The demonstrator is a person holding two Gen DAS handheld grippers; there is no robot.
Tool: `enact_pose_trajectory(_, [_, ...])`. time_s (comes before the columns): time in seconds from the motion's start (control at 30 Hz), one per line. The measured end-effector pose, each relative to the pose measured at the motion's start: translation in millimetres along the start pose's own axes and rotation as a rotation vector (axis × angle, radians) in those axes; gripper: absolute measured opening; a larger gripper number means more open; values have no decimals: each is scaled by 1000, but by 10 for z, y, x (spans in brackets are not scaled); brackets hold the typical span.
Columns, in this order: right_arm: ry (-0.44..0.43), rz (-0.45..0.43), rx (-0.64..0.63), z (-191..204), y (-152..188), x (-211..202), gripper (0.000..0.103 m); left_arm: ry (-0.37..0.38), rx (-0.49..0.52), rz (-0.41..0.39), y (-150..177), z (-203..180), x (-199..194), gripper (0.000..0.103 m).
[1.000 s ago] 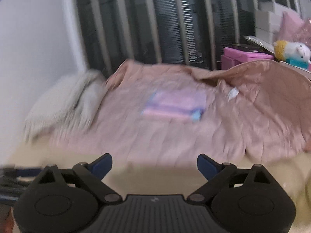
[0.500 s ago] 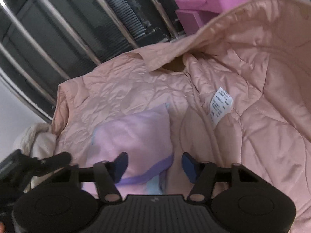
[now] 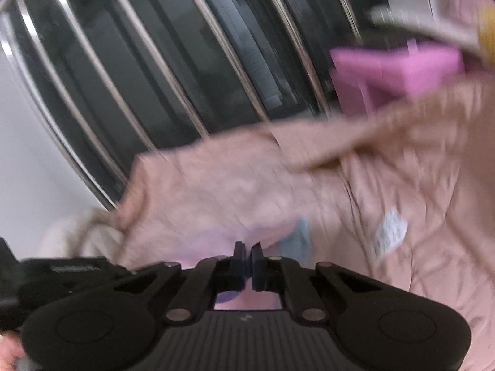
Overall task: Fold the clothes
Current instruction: 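Grasp the pink-and-blue garment with both grippers and lift it, then lower the held garment onto the bed and open both grippers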
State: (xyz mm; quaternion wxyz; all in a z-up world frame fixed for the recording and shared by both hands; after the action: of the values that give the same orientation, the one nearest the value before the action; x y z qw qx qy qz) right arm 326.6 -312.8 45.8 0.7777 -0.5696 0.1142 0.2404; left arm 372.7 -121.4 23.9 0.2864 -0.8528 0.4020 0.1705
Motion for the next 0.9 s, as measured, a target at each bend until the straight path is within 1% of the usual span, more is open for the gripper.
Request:
enact_pose_trajectory(0.07, [-24, -50, -21, 113, -112, -145, 3, 30, 35, -36, -20, -183, -258, 1])
enact_pose_trajectory(0.13, [-77, -121, -32, 302, -270, -505, 3, 84, 54, -68, -30, -384, -579, 1])
enact_pose_trajectory(0.23, [-107, -190, -66, 510, -447, -1020, 3, 140, 104, -138, 22, -710, -1177, 1])
enact_pose_trajectory(0.3, [-133, -235, -100, 640, -550, -1425, 3, 186, 147, -193, 97, -929, -1638, 1])
enact_pose_trajectory(0.4, [-143, -291, -161, 817, -679, -2046, 3, 230, 216, -269, 287, -1274, -2408, 1])
enact_pose_trajectory(0.47, [-144, -317, -193, 1024, -762, -2449, 3, 225, 259, -313, 433, -1439, -2846, 1])
enact_pose_trajectory(0.53, [-157, -340, -222, 1251, -799, -2833, 3, 222, 280, -351, 599, -1572, -3254, 1])
enact_pose_trajectory(0.67, [-171, -379, -294, 1714, -728, -3554, 3, 211, 313, -428, 918, -1718, -3925, 1])
enact_pose_trajectory(0.77, [-167, -403, -347, 2042, -611, -3990, 3, 225, 310, -443, 1129, -1718, -4238, 1])
enact_pose_trajectory(0.83, [-163, -406, -381, 2222, -527, -4213, 3, 211, 316, -445, 1215, -1680, -4311, 1])
enact_pose_trajectory(0.9, [-152, -400, -398, 2321, -467, -4311, 3, 197, 322, -449, 1285, -1655, -4344, 1])
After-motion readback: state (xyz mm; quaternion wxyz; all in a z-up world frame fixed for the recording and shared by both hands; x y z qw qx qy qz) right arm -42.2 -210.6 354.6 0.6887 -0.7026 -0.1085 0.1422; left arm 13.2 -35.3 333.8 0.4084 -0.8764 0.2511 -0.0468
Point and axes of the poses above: each gripper's, at about its wrist camera, not at the fingertips, and x roughly the way its jaws point, z to its left, y to its underside, the point moved 10 cm from there along x, roughly the way its jaws point, and after that the axes turned 12 degrees about -x, right-handed, at the moved point
